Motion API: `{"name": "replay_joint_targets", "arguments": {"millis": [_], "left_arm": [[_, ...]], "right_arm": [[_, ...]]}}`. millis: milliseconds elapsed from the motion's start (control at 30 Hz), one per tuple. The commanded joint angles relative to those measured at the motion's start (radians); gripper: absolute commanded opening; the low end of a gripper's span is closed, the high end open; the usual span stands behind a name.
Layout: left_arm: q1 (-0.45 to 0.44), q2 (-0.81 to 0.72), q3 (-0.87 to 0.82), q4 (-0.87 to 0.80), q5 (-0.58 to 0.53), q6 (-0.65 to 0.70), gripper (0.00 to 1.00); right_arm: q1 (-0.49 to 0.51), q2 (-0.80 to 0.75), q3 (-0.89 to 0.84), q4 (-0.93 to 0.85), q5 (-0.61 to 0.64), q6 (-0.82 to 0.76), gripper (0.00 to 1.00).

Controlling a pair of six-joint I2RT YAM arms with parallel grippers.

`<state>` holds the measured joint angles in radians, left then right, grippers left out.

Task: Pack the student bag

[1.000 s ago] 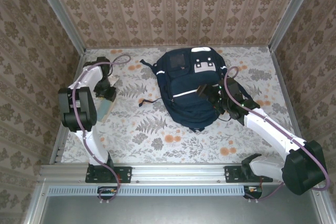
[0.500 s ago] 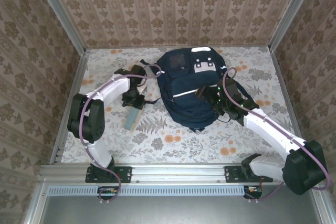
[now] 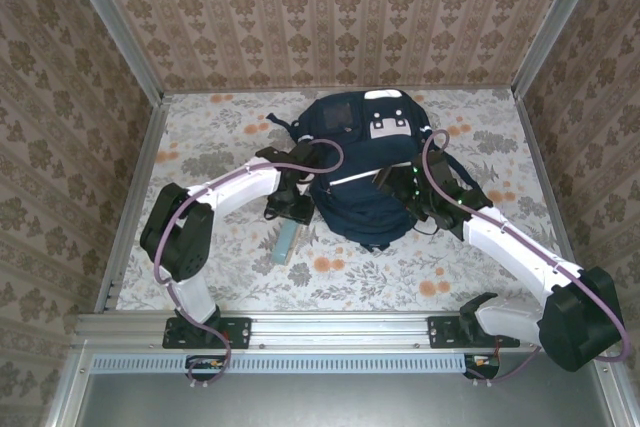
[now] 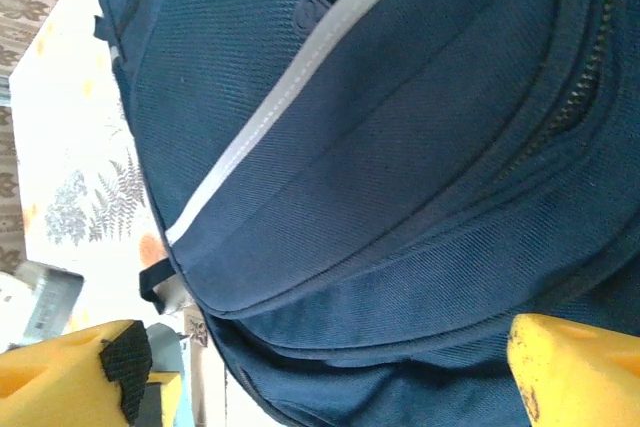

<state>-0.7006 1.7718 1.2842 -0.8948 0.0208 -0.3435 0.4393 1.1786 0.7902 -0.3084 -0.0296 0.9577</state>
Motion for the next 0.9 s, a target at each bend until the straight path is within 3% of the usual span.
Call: {"name": "replay_joint_targets", "arguments": {"millis": [0,167,400,567,867], "left_arm": [[-0.003,-0.039,0.029,0.042,0.063,0.013,0.71],[0.032,-0.171,0.019,0.060,0.025,0.047,0.88],[0.172,-0.413,-0.147,0.162,-0.066,0.023,0.98],[0.323,-0.570,-0.310,0.229,-0.059,-0.043,1.00],[0.502,-0.765,-0.464,0.252,-0.089,-0.106,1.00]], "right_arm": [[0.030,0.017,0.047,-0.108,0.068,-0.036,0.92],[0.151,0.069,0.098,-0.166,0.159,-0.013,0.90],[0.395,0.284,0.292,-0.223,0.244,0.030,0.86],[0.530,0.533,0.532,-0.295,0.259,0.034,0.86],[0.598,0.815,0.854,-0.500,0.335,0.154,0.86]]}}
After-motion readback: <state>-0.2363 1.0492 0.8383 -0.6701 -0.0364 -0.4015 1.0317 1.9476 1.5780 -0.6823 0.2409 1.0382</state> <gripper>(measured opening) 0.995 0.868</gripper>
